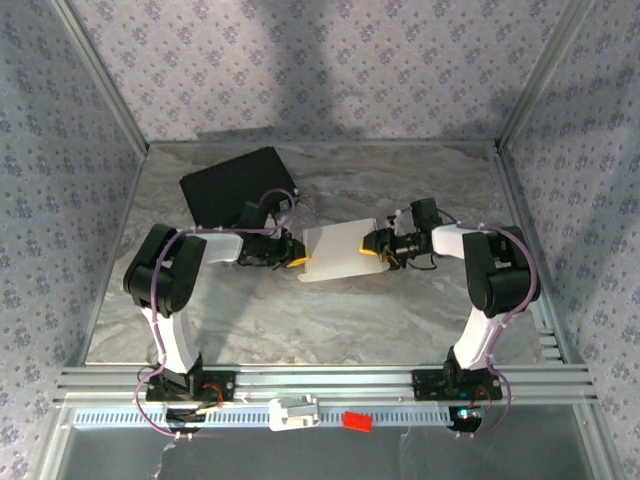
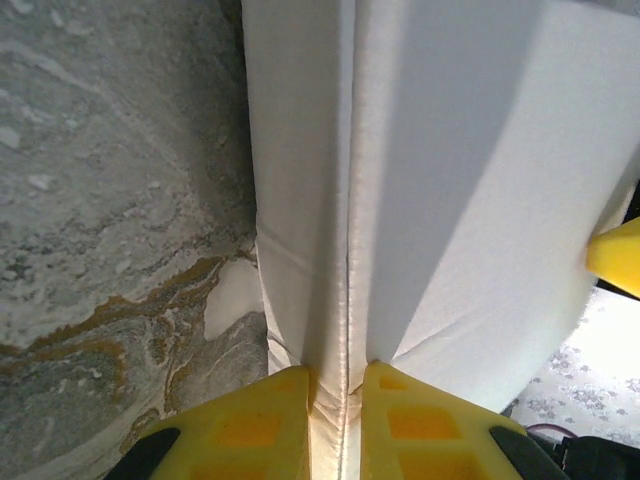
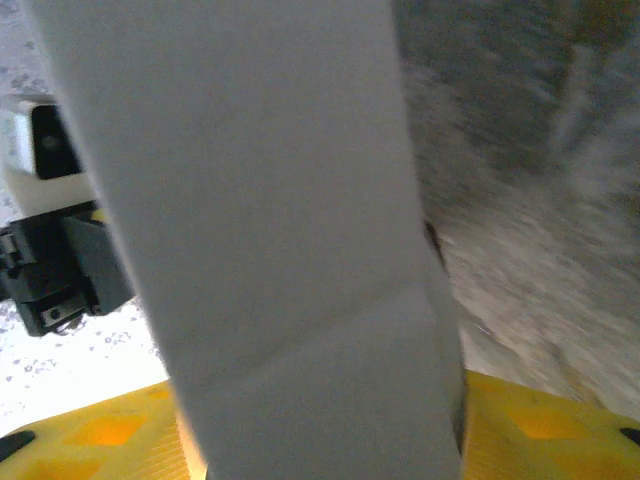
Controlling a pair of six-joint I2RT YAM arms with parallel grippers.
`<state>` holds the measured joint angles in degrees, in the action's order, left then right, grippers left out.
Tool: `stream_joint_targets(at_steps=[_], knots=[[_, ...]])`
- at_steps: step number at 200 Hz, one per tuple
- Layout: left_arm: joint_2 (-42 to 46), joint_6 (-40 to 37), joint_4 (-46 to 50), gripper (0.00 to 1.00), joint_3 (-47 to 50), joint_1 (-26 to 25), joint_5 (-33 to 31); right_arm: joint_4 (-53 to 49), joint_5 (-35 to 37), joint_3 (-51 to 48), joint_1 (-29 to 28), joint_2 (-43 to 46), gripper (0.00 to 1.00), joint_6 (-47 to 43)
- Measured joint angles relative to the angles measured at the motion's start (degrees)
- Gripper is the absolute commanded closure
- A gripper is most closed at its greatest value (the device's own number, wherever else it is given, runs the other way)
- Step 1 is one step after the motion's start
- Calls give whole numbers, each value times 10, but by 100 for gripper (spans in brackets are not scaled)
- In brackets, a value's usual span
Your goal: Fold the paper box
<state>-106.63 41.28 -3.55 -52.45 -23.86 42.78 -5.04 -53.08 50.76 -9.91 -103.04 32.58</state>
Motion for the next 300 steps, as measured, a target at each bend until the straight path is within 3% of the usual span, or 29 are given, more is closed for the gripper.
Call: stream_joint_targets(at_steps=[49, 81, 107, 136, 169, 219, 260, 300], knots=[[8, 4, -2, 76, -1, 3, -13, 96, -24, -2, -6, 7, 59, 126], [20, -3, 23, 70, -20, 2, -50, 83, -31, 12, -6, 12, 59, 176], [81, -35, 60, 67, -22, 1, -131, 27, -28, 48, -2, 26, 62, 197], [216, -149, 51, 59, -10, -32, -208, -53, -27, 90, 14, 41, 63, 220], [317, -358, 57, 56, -9, -140, -243, -165, -34, 138, 31, 42, 64, 247], [292, -559, 145, 54, -10, -222, -334, -290, -54, 160, 40, 42, 64, 292], [264, -642, 173, 53, -23, -243, -382, -340, -64, 160, 40, 42, 66, 307], [238, -674, 173, 52, -33, -251, -403, -354, -61, 158, 40, 41, 67, 313]])
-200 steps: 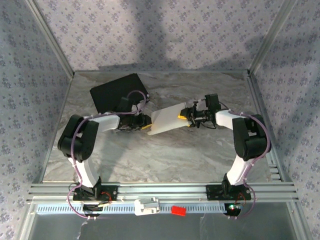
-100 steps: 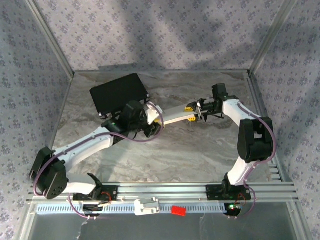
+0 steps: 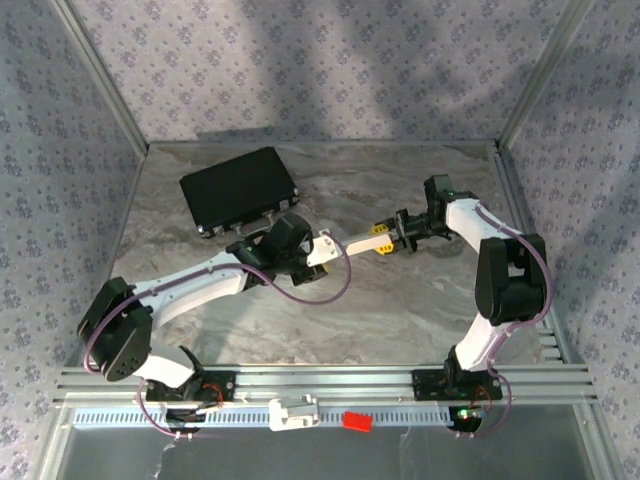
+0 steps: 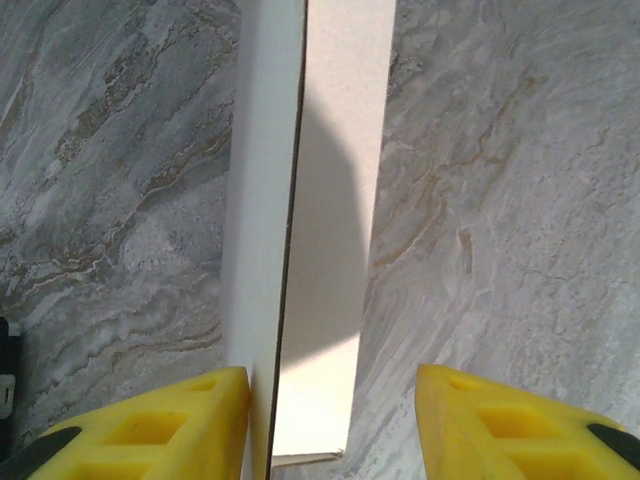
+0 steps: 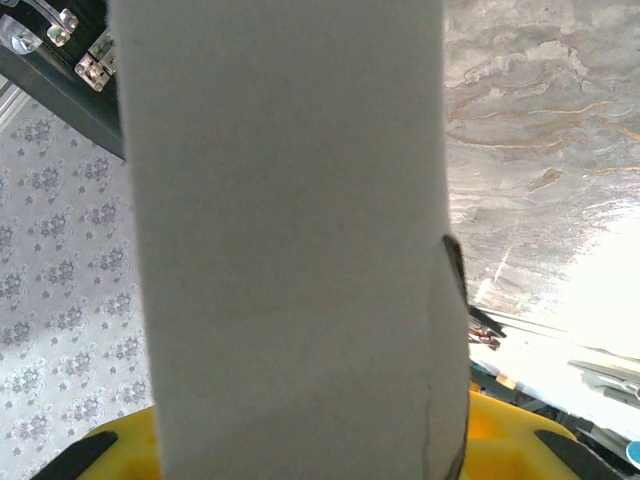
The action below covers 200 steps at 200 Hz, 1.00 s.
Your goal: Fold the paper box
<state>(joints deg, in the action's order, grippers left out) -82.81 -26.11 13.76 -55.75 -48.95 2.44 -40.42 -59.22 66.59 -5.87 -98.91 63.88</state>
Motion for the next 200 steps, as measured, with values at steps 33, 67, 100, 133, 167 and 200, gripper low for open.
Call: stream_joint_targets(at_steps=[33, 67, 100, 133, 167, 200], knots=[[-34, -8, -2, 52, -10, 0, -12, 0, -9, -11, -1, 0, 68, 11], [-48, -15, -5, 53, -12, -3, -22, -1, -17, -19, -1, 0, 68, 19], [-58, -25, -2, 65, -23, -3, -30, 4, -21, -22, -4, 0, 68, 34], [-58, -40, 3, 76, -27, -3, -34, 12, -26, -22, -4, -4, 67, 45], [-58, -41, 17, 78, -34, -3, -34, 16, -37, -24, -4, -15, 54, 52], [-58, -32, 44, 82, -47, -2, -17, 16, -36, -26, -10, -28, 40, 61]])
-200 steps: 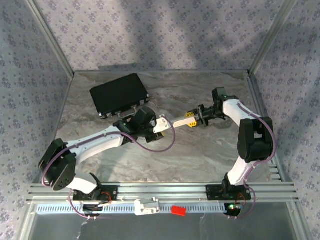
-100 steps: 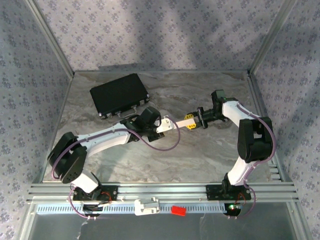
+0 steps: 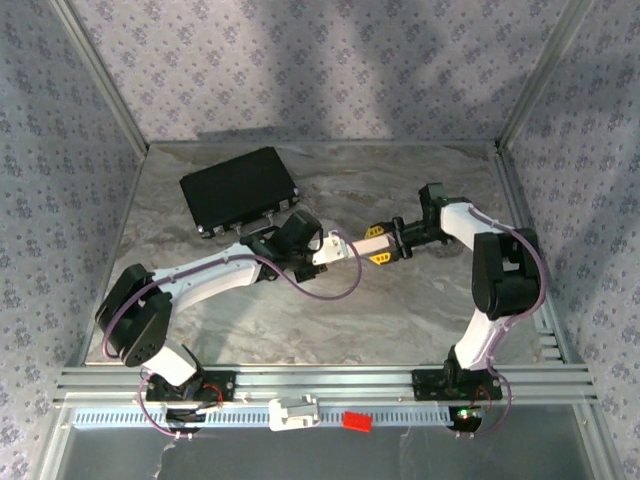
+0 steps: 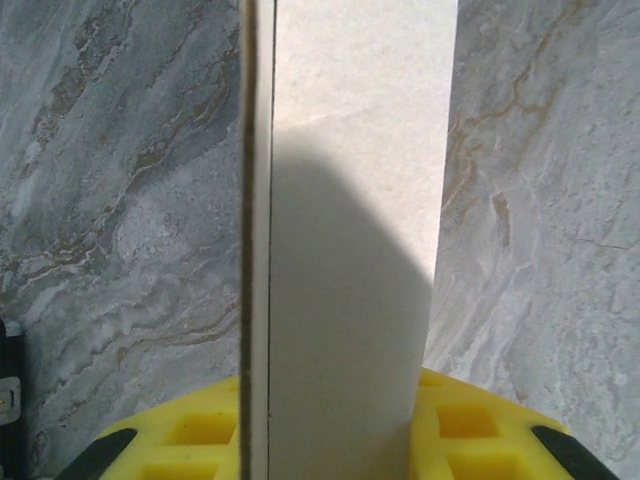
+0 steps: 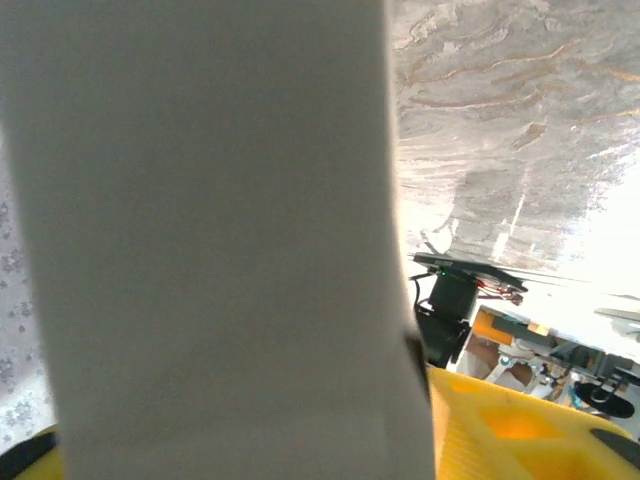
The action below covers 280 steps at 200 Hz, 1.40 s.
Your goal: Fold the paper box
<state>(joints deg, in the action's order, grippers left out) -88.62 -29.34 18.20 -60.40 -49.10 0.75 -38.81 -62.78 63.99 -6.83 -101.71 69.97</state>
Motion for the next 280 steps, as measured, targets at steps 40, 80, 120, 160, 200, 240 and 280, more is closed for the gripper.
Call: stream_joint_targets(at_steps=[40, 80, 120, 160, 200, 240, 280], knots=[[0, 11, 51, 82, -22, 1, 31, -9, 20, 5, 2, -3, 31, -1], [0, 44, 124, 84, -52, 12, 47, -40, 94, 35, 43, 46, 29, -22], [-1, 94, 226, 83, -80, 18, 53, -56, 204, 67, 72, 134, 33, -79], [-6, 143, 287, 82, -94, 35, 70, -26, 335, 15, -14, 247, 47, -108], [-41, 162, 319, 82, -132, 53, 83, 35, 414, -26, -148, 261, 46, -100], [-57, 171, 322, 80, -150, 53, 85, 76, 449, -39, -203, 220, 45, -88], [-60, 173, 323, 78, -153, 53, 85, 97, 476, -39, -205, 197, 48, -76]])
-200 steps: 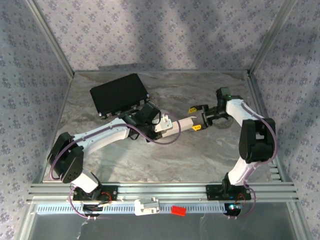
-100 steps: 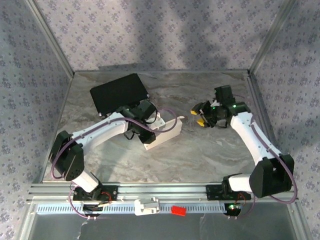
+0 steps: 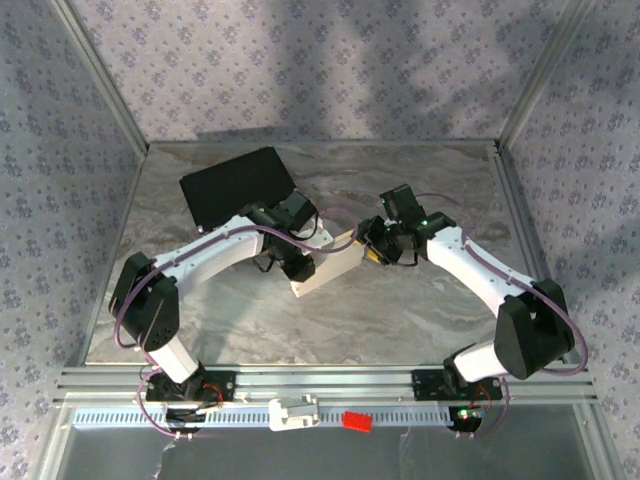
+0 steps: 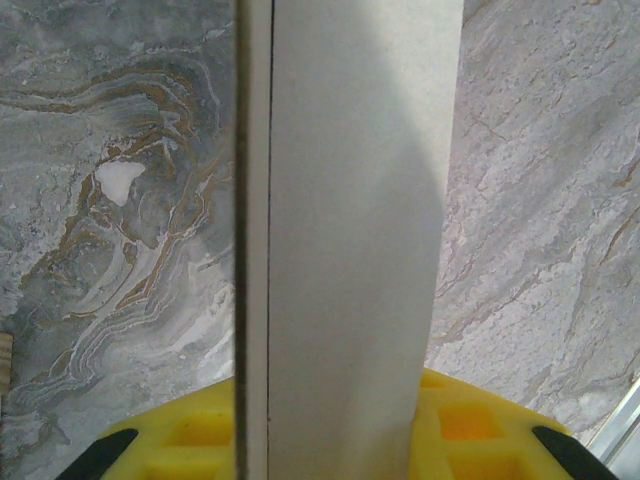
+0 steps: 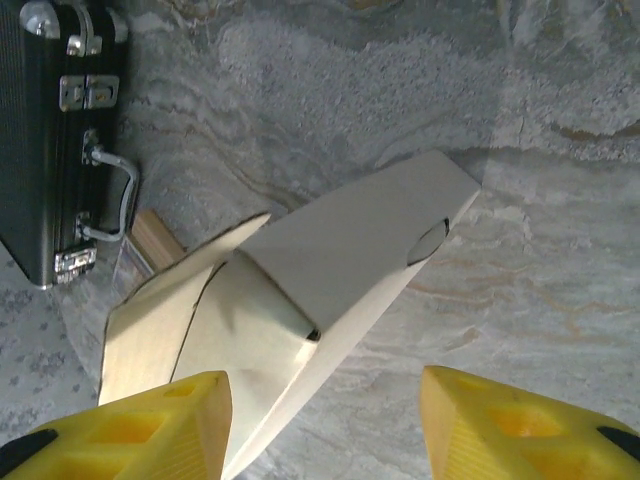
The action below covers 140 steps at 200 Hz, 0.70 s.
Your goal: Fold the paper box
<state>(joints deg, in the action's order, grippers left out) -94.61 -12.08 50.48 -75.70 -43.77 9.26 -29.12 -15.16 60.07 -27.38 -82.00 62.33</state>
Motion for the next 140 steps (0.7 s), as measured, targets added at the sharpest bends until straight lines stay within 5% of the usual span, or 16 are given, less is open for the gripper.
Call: stream_joint_targets(at_steps=[67, 140], knots=[[0, 8, -1, 72, 0, 3, 0, 2, -7, 25, 1, -31, 68, 12], [0, 8, -2, 69, 0, -1, -9, -39, -14, 67, 1, -60, 73, 13]])
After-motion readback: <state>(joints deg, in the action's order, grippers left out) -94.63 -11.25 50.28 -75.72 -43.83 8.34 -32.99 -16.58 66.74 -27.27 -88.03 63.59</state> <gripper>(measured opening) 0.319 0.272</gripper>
